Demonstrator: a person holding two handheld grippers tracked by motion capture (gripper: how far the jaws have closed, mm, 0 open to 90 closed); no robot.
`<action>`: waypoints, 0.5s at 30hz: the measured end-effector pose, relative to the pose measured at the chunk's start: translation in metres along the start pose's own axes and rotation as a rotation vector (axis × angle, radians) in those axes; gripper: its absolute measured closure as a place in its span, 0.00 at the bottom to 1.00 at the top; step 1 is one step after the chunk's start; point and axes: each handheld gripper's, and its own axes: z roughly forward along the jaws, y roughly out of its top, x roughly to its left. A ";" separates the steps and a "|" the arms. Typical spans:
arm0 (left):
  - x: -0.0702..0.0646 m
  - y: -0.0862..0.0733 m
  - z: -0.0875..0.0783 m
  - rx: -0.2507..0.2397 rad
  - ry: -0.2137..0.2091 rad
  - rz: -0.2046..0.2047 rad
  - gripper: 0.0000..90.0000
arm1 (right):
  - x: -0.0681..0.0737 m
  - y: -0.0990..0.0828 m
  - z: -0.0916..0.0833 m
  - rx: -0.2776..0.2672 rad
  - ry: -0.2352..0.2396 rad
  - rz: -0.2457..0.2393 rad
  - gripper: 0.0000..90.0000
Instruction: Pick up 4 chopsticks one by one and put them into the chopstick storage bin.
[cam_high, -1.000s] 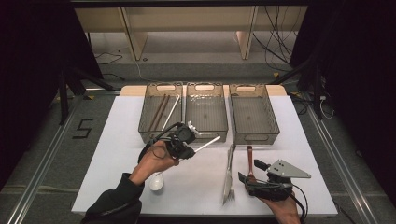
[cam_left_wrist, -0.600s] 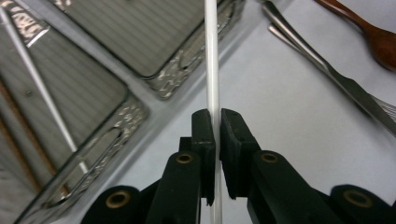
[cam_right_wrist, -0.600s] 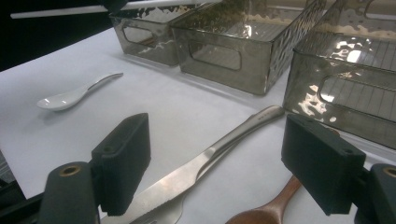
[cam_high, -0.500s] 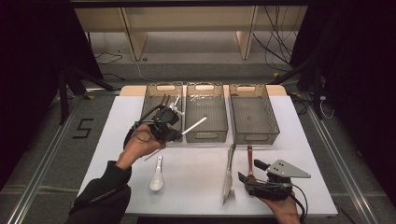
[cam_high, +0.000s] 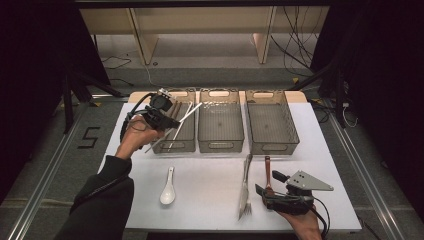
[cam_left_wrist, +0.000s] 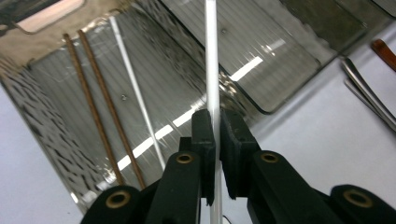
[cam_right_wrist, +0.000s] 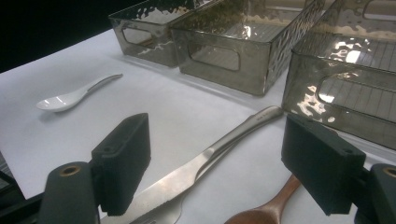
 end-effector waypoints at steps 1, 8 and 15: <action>0.003 0.001 0.001 0.002 0.003 -0.003 0.94 | 0.000 0.000 0.000 0.000 0.000 0.000 0.27; 0.023 0.006 0.012 -0.002 0.014 -0.050 0.94 | 0.000 0.000 0.000 0.000 0.001 -0.002 0.27; 0.039 0.010 0.020 -0.031 0.027 -0.101 0.94 | -0.001 0.000 0.000 0.000 0.001 -0.001 0.27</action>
